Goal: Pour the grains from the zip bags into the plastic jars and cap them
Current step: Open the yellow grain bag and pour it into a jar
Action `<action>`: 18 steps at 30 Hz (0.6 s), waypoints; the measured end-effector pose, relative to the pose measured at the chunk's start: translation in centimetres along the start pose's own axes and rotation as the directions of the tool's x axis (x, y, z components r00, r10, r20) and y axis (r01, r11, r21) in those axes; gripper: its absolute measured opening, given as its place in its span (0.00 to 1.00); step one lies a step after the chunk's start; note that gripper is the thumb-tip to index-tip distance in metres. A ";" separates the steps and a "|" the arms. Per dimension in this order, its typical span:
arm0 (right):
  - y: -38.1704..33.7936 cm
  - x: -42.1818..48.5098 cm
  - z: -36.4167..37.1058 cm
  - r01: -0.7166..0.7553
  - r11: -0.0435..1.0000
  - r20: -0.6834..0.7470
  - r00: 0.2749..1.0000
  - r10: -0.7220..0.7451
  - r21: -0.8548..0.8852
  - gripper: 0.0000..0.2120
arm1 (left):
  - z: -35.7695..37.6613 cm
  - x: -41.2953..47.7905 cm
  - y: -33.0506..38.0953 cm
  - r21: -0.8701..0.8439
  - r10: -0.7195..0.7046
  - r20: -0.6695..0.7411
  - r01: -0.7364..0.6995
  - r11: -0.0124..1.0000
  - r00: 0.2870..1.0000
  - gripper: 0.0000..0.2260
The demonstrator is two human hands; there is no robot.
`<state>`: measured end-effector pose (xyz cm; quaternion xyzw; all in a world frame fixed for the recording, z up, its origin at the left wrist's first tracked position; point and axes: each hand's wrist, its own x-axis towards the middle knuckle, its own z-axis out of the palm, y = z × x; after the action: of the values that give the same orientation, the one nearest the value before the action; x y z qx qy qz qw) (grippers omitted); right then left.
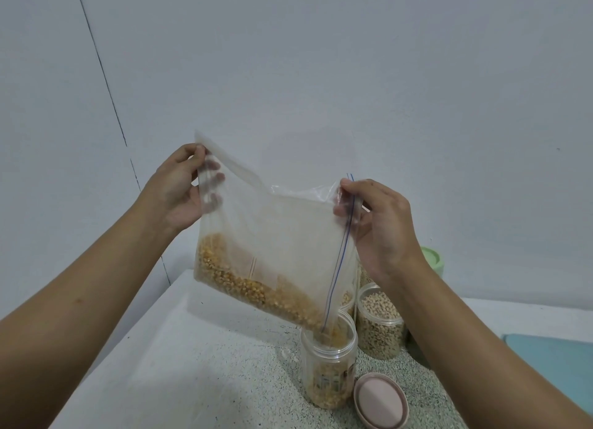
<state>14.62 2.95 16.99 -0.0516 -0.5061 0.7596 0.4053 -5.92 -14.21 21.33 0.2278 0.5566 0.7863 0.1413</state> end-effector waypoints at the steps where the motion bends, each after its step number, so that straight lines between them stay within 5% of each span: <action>1: 0.0 0.0 0.0 -0.001 1.000 0.000 1.000 0.001 0.001 0.08 | 0.0 0.0 0.0 -0.001 0.001 0.001 -0.001 1.000 1.000 0.13; 18: 0.0 0.2 -0.1 -0.019 1.000 0.002 1.000 0.019 0.008 0.09 | 0.4 0.0 0.1 0.000 -0.010 -0.007 0.010 1.000 1.000 0.12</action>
<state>14.56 3.12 17.03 -0.0542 -0.5029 0.7653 0.3980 -5.77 -13.92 21.49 0.2224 0.5582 0.7864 0.1432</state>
